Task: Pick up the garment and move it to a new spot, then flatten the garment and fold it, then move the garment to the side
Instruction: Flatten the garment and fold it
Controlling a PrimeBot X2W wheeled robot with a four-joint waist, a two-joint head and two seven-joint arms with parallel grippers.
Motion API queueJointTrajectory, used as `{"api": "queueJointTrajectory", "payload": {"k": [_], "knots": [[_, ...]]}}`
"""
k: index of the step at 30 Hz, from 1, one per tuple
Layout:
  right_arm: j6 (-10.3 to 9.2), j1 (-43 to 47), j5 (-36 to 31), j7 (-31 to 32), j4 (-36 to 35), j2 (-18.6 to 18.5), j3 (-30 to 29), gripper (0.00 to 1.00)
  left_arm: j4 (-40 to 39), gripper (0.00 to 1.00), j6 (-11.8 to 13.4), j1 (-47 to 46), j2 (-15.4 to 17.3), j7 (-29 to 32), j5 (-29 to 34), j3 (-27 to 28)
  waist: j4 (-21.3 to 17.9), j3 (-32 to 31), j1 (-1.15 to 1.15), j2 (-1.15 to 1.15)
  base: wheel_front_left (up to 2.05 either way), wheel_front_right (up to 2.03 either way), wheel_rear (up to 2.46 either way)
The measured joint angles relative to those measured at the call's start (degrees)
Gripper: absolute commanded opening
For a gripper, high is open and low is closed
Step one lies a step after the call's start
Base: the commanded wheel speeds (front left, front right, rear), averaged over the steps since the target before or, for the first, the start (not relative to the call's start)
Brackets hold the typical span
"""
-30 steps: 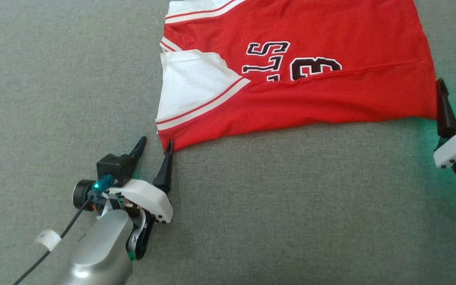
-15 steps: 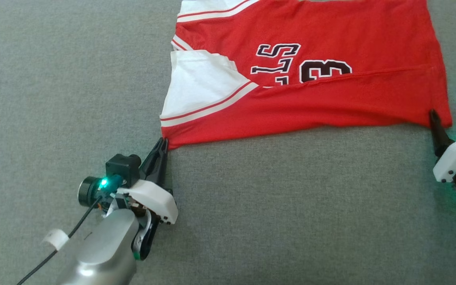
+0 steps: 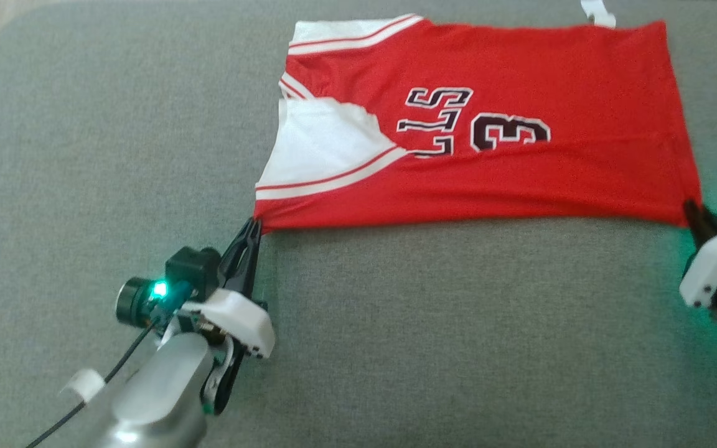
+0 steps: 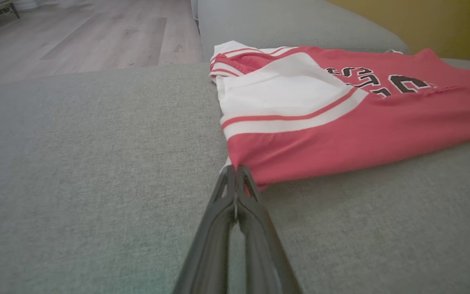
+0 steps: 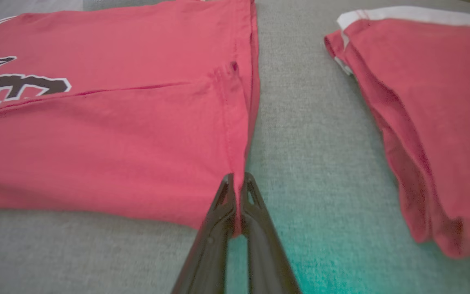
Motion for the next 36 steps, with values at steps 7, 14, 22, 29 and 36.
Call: {"api": "queueJointTrajectory", "payload": {"k": [7, 14, 22, 29, 36], "knots": [[0.0, 6.5, 4.1, 0.1, -4.3, -1.4, 2.1, 0.0, -7.5, 0.0, 2.4, 7.5, 4.1, 1.9, 0.4, -1.2, -1.0, -3.4, 0.0, 0.0, 0.0, 0.0, 0.0], [0.0, 15.0, 7.0, -0.4, -7.3, -2.2, 2.7, 0.0, -18.5, 0.0, 6.7, 19.1, 7.6, 5.3, -0.4, -2.8, -1.8, -7.3, -0.01, 0.0, 0.0, 0.0, 0.0], [0.0, 22.7, 7.9, -0.7, -10.6, -3.4, 1.5, 0.0, -29.7, 0.0, 11.1, 29.6, 12.4, 9.2, -0.5, -4.8, -2.0, -10.8, -0.01, 0.0, 0.0, 0.0, 0.0], [0.0, 25.0, 7.8, 1.1, -12.6, -3.5, -0.7, 0.0, -34.3, 0.0, 12.2, 31.6, 14.2, 12.1, -1.3, -5.4, -2.0, -10.9, -0.01, 0.0, 0.0, 0.0, 0.0], [0.0, 25.7, 7.3, 2.9, -14.6, -2.9, -2.1, 1.0, -33.6, 1.0, 11.0, 30.3, 13.9, 13.6, -1.9, -6.0, -2.1, -9.8, 0.0, 0.0, 0.0, 0.0, 0.0]]}}
